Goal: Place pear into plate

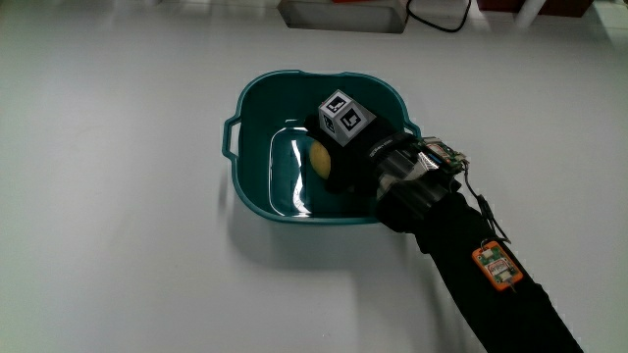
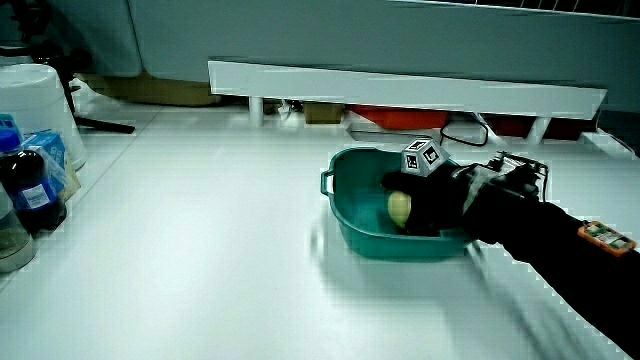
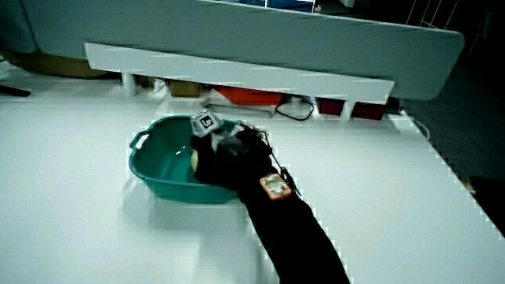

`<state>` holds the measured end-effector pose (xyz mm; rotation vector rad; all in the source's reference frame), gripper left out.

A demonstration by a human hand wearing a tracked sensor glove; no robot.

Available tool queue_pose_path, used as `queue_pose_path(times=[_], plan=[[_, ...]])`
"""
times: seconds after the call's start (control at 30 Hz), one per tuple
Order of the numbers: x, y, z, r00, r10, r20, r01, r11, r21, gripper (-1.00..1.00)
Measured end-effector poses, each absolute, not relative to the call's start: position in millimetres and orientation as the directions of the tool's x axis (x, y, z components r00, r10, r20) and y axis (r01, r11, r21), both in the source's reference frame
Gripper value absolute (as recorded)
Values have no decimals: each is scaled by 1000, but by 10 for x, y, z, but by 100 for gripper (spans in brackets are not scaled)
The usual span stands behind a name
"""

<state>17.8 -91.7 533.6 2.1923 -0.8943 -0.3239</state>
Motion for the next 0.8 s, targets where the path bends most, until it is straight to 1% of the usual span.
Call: queue_pose_path(times=[0.07,0.13,0.17,0.3,0.33,0.37,0.5,0.6,0.63,0.67,0.7,0.73,0.77,0.8], plan=[[212,-927,5358,734,-679,31,-488,-495,719,-68],[236,-933,5341,736,-675,40,-482,-483,731,-76],[244,-936,5327,735,-677,31,-485,-494,722,-80],[288,-958,5291,745,-666,43,-482,-492,725,-96],[299,-958,5274,744,-667,48,-492,-498,714,-100],[315,-963,5279,749,-661,44,-482,-498,721,-100],[379,-978,5231,759,-647,71,-498,-506,704,-100],[436,-980,5191,760,-643,95,-510,-500,700,-100],[467,-984,5189,766,-638,80,-501,-514,696,-100],[508,-991,5224,767,-636,87,-499,-504,705,-100],[548,-988,5174,775,-629,56,-488,-541,685,-100],[596,-984,5155,780,-622,65,-485,-536,691,-100],[650,-981,5126,784,-618,56,-482,-551,681,-100],[703,-976,5101,782,-619,78,-492,-535,687,-100]])
